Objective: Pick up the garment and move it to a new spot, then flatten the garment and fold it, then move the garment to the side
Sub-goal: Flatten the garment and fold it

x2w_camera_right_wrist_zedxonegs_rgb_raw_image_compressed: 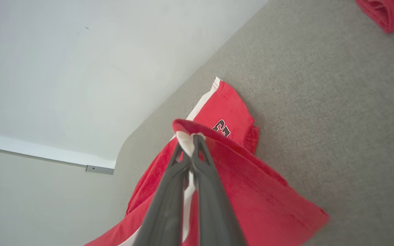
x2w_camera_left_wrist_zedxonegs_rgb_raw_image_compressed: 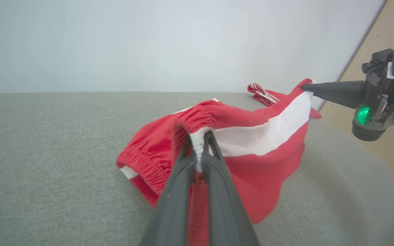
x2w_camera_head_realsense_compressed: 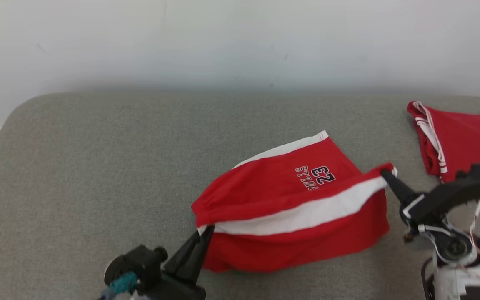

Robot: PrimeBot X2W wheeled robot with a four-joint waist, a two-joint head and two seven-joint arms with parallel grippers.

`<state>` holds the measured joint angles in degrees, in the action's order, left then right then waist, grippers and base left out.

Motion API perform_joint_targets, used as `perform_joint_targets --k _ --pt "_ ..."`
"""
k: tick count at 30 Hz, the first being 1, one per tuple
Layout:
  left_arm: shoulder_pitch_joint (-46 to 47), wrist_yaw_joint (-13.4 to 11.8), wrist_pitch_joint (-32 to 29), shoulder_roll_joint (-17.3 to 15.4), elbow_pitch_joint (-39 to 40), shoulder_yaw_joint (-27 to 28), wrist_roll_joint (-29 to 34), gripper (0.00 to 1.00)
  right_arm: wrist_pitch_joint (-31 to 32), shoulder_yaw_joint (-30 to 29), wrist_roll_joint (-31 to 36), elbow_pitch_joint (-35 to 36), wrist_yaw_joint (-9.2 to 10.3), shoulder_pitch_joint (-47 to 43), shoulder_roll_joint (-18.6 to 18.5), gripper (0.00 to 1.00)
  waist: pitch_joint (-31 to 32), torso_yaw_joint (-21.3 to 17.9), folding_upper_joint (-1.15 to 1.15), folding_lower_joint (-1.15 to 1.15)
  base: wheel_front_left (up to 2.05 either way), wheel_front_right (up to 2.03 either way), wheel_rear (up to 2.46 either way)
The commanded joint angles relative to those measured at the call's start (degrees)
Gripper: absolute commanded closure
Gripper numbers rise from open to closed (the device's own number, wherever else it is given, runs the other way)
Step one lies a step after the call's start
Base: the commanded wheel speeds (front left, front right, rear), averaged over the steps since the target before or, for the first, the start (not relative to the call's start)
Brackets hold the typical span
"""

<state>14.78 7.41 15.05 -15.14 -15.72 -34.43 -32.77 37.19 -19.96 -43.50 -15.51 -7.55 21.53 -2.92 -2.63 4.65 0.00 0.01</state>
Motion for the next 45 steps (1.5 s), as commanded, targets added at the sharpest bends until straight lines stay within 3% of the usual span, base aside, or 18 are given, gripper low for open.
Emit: perform_joint_targets --k 1,14,28,29,30,31,38,45 --pt "1.1 0.0 0.2 0.1 -0.3 0.1 -0.7 1.0 -0.4 0.1 0.5 -0.5 0.12 1.0 0.1 1.0 -1.4 1.0 0.0 -0.01 0.0 0.0 0.0" --pt "15.4 0.0 0.2 3.7 -9.6 1.7 -0.9 1.0 -6.5 -3.6 16.3 -22.7 0.12 26.6 -0.1 1.0 -10.0 3.7 0.0 -0.01 0.0 0.0 0.0" --pt "21.3 0.1 0.2 7.6 -17.4 2.4 0.7 1.0 -14.5 0.2 25.4 -39.1 0.12 38.5 -2.9 1.0 -15.1 4.9 0.0 -0.01 0.0 0.0 0.0" --pt "21.2 0.1 0.2 7.7 -17.7 2.5 0.8 0.86 -15.2 0.6 25.5 -39.7 0.12 38.8 -3.1 0.7 -15.0 4.9 0.0 -0.01 0.0 0.0 0.0" --pt "21.1 0.1 0.2 7.8 -17.8 2.5 0.9 0.51 -15.7 0.9 25.3 -40.3 0.12 39.0 -3.2 0.4 -14.8 4.8 0.0 -0.01 0.0 0.0 0.0" --pt "20.9 0.1 0.2 7.8 -17.8 2.5 1.0 0.0 -16.1 1.1 24.9 -41.0 0.12 39.0 -3.4 0.0 -14.5 4.8 0.0 -0.01 0.0 0.0 0.0" --pt "16.7 0.1 0.2 7.1 -16.1 5.5 3.7 0.0 -17.6 4.0 21.6 -43.4 0.12 36.6 -4.6 0.0 -10.8 4.0 0.0 -0.01 0.0 0.0 0.0" --pt "11.3 -0.1 0.2 6.4 -12.7 10.5 7.2 0.0 -18.5 8.7 16.9 -40.4 0.12 31.9 -6.9 0.0 -7.9 3.6 0.0 -0.01 0.0 0.0 0.0"
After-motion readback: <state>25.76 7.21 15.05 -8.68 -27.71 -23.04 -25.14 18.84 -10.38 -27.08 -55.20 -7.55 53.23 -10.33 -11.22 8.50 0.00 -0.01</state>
